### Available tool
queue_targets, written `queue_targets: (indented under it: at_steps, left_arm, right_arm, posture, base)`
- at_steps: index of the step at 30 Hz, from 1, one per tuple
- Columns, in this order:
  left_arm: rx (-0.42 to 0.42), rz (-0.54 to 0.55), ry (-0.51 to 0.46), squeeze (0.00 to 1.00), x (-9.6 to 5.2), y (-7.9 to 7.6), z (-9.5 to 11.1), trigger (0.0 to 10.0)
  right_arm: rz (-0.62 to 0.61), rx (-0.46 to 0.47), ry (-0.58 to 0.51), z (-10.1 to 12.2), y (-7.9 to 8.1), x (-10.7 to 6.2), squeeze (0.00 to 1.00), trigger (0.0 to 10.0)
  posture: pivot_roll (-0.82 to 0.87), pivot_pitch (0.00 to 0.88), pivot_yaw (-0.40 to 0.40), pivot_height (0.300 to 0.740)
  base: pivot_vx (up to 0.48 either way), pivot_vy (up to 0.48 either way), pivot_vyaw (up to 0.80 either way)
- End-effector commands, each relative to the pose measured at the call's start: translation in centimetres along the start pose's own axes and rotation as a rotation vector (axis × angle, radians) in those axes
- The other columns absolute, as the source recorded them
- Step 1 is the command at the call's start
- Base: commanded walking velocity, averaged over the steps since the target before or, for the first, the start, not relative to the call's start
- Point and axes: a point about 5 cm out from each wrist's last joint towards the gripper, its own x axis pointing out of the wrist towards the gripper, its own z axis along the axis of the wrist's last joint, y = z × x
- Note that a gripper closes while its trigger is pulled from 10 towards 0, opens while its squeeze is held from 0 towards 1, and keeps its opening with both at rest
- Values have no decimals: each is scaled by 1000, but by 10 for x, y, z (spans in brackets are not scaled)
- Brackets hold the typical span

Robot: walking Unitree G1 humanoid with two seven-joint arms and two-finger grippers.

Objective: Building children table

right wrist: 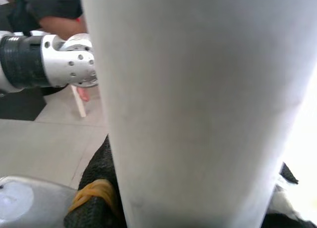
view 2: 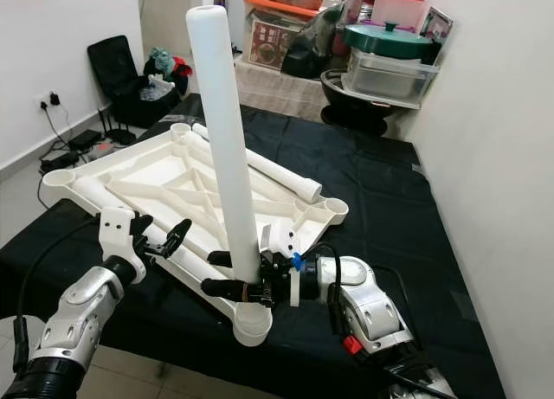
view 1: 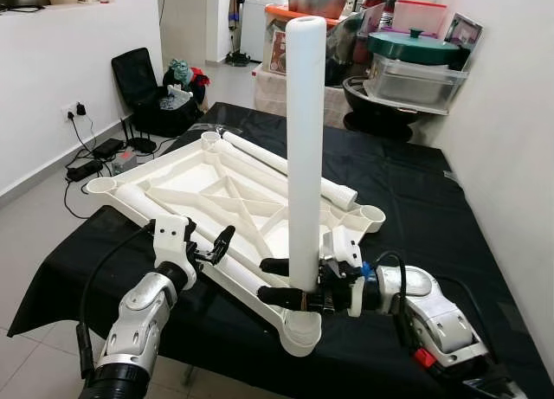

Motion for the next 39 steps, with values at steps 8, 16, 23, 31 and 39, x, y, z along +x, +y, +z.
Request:
queue_targets:
  at_steps: [8, 16, 23, 31, 39]
  left_arm:
    - [-23, -4, 20, 0, 0, -4, -7, 10000]
    - [-30, 1, 23, 0, 0, -4, -8, 10000]
    - [-37, 10, 28, 0, 0, -3, -9, 10000]
    - [-33, 32, 47, 0, -1, 0, -12, 10000]
    - [-28, 49, 62, 0, -1, 4, -14, 10000]
  right_arm:
    - [-425, 192, 253, -61, -13, -10, 0, 10000]
    - [-694, 264, 248, -77, -18, -19, 0, 10000]
    - [-838, 358, 267, -91, -17, -23, 0, 10000]
    - [-1094, 456, 255, -102, -24, -35, 0, 10000]
    - [-1269, 541, 240, -112, -23, -42, 0, 10000]
  posture:
    - [53, 0, -129, 740]
    - [48, 0, -125, 740]
    - [47, 0, -128, 740]
    - [47, 0, -128, 740]
    - [46, 0, -124, 740]
  base:
    - [0, 0, 0]
    - [0, 0, 0]
    - [0, 0, 0]
    - [0, 0, 0]
    - [0, 0, 0]
